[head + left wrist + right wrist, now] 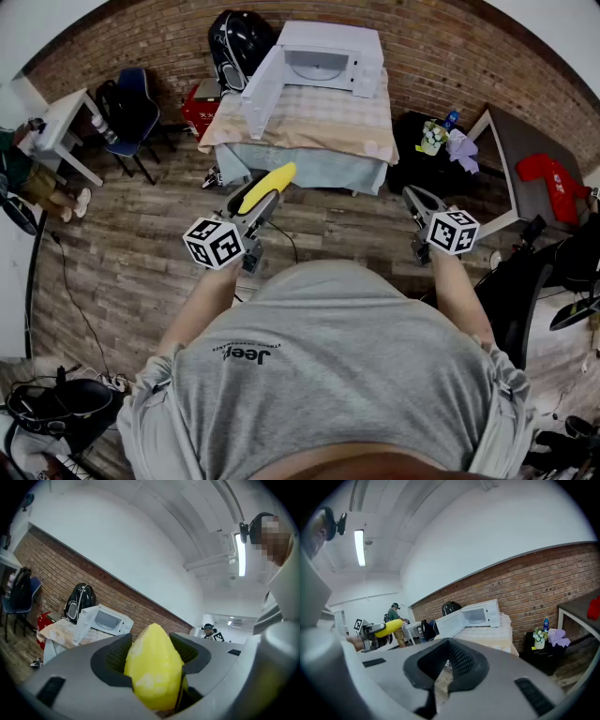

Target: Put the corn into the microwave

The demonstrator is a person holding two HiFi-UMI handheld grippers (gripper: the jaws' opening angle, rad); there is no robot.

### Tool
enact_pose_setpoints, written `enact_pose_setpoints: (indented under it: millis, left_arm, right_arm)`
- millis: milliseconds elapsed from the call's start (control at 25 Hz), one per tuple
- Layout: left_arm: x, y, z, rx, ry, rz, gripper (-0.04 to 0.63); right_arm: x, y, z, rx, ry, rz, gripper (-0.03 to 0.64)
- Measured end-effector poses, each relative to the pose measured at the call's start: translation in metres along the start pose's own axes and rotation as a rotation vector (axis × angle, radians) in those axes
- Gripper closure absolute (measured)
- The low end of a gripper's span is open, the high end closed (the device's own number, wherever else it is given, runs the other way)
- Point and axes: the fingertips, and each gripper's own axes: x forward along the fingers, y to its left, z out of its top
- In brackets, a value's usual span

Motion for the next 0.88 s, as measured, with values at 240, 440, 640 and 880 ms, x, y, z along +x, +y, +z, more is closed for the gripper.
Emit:
enact_pose_setpoints:
  millis: [240,440,640,880]
  left_arm:
    - [-0.002,-0.001,0.001,0.006,-0.008,0.008,0.341]
    - [-0.001,0.0,-0.001,0.003,-0.009,0.012,0.341]
    - [0.002,0.001,-0.002,0.0,0.001,0.013,0.341]
    - [0.01,0.001,-0.004,0.004,0.012,0.023,0.341]
  right_arm:
    - [0.002,-0.001,0.002,-0.008,0.004,0.012,0.601]
    - [0.006,-0.001,0.003,-0.014,0.007,0.024,0.601]
    - [0.01,-0.003,0.002,-0.008,0.011,0.027,0.6]
    - [0.014,-0.02,0.004,0.063,-0.019,0.031,0.6]
